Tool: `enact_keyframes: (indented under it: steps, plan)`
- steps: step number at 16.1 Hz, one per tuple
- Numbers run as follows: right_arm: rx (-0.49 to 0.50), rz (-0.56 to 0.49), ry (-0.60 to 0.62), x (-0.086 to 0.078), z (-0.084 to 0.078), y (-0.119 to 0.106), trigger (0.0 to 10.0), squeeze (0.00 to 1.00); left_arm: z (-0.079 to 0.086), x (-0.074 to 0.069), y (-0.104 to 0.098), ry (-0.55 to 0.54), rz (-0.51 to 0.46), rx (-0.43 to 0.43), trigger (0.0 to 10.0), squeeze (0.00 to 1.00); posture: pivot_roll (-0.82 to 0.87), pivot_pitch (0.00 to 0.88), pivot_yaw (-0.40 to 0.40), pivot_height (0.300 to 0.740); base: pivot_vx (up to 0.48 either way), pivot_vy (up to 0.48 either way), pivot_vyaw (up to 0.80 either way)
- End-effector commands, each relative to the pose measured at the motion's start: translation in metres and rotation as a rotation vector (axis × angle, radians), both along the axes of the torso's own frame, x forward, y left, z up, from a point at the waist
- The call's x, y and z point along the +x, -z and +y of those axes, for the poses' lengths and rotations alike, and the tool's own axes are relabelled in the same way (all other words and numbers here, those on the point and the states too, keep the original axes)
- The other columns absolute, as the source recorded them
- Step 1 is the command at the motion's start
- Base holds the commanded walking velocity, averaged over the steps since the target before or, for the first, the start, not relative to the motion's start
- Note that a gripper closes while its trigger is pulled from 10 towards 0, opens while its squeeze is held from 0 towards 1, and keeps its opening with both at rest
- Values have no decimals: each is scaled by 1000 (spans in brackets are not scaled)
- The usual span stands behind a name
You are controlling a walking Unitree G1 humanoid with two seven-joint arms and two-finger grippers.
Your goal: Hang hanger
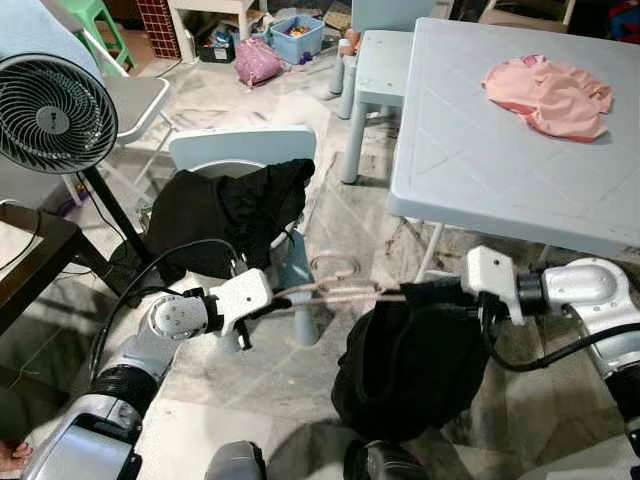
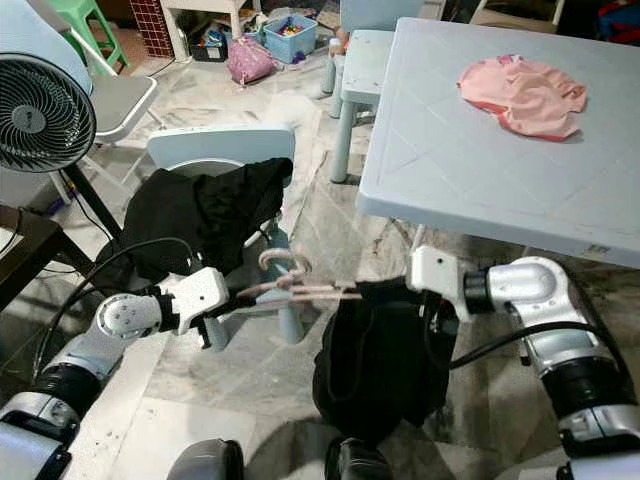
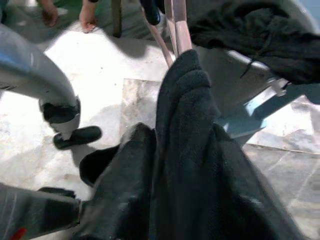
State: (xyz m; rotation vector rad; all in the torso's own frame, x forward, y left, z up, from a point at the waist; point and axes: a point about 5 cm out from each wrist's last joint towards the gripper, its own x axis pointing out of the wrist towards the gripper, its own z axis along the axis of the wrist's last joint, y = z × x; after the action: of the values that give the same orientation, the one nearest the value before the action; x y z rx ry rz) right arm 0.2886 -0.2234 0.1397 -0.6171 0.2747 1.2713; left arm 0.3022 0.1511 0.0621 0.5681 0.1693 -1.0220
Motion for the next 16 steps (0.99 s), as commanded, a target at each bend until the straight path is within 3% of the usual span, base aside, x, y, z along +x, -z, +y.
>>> enact_keyframes:
  steps: [1,4,10,11,13,14,15,16]
  plan:
    - [26,-31,-9,2,3,-6,10000,1000,-1,13,-20,-62,-83,-105,0,0,-66,75,-24,740,0,0,0]
    - [101,-125,69,16,6,-18,10000,1000,-1,13,-19,-82,-71,-117,0,0,-59,71,-22,740,0,0,0]
    - [202,-226,173,29,7,-31,10000,1000,-6,6,-11,-73,-46,-127,0,0,-58,60,-17,740,0,0,0]
    - [212,-259,206,31,7,-31,10000,851,-7,6,-11,-72,-47,-131,0,0,-58,60,-17,740,0,0,0]
    - [253,-315,268,37,8,-36,10000,376,-7,5,-10,-67,-39,-132,0,0,-58,63,-13,740,0,0,0]
    - [273,-345,304,40,8,-39,10000,188,-7,5,-10,-63,-34,-130,0,0,-58,63,-13,740,0,0,0]
    - [284,-363,334,42,7,-40,10000,157,-7,5,-10,-65,-38,-130,0,0,-56,68,-11,740,0,0,0]
    - [294,-387,383,44,4,-40,10000,51,-7,6,-12,-69,-44,-132,0,0,-56,68,-11,740,0,0,0]
